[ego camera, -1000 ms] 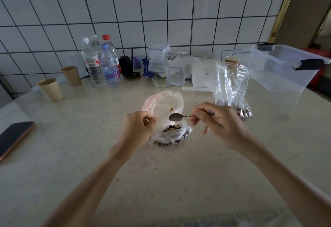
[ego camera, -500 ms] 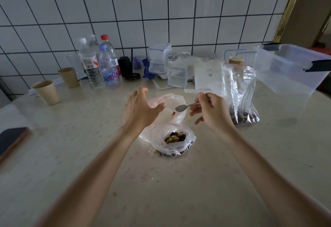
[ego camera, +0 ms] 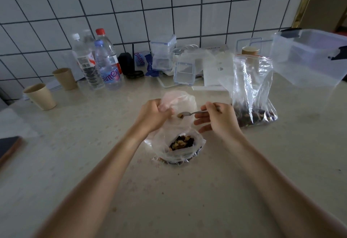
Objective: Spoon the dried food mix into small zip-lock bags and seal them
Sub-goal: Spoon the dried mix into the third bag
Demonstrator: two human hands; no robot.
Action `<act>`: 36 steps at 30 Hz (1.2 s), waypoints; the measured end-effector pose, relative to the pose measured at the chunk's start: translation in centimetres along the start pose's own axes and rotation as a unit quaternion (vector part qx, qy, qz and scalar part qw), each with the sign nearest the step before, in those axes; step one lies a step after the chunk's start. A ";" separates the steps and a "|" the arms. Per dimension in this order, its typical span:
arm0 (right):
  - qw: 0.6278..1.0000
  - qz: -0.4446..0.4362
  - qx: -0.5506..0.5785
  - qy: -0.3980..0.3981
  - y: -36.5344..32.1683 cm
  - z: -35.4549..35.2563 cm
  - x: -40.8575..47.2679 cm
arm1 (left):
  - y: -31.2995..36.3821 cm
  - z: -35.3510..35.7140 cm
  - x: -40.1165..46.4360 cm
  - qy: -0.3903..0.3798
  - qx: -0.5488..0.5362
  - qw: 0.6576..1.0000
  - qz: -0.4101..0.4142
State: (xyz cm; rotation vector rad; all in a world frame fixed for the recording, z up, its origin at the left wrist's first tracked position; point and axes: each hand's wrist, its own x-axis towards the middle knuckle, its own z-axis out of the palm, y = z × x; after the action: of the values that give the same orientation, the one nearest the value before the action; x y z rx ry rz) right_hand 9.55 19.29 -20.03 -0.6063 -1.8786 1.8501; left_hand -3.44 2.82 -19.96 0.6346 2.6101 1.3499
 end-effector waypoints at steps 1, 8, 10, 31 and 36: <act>0.999 0.025 0.029 -0.003 -0.1 0.0 0.0 | 0.0 0.0 -0.1 -0.012 -0.011 1.000 0.006; 0.976 0.116 0.185 -0.007 -0.6 -0.2 -0.3 | 0.0 -0.5 -0.2 0.010 -0.052 0.998 -0.016; 0.972 0.118 0.203 -0.001 -0.7 -0.4 -0.4 | -0.1 -0.6 -0.2 0.023 -0.053 0.998 -0.023; 0.989 -0.031 0.100 -0.108 -4.2 -4.5 -5.4 | 0.5 -4.5 -7.3 0.091 0.065 0.981 0.160; 0.981 -0.125 -0.010 -0.150 -2.9 -5.2 -6.9 | -0.6 -3.1 -9.7 0.072 0.095 0.988 0.100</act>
State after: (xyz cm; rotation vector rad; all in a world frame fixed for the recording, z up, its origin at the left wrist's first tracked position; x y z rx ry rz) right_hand 18.16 19.40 -17.02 -0.0885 -2.0531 1.8371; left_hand 4.19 -4.00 -19.33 0.8784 2.8831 1.2484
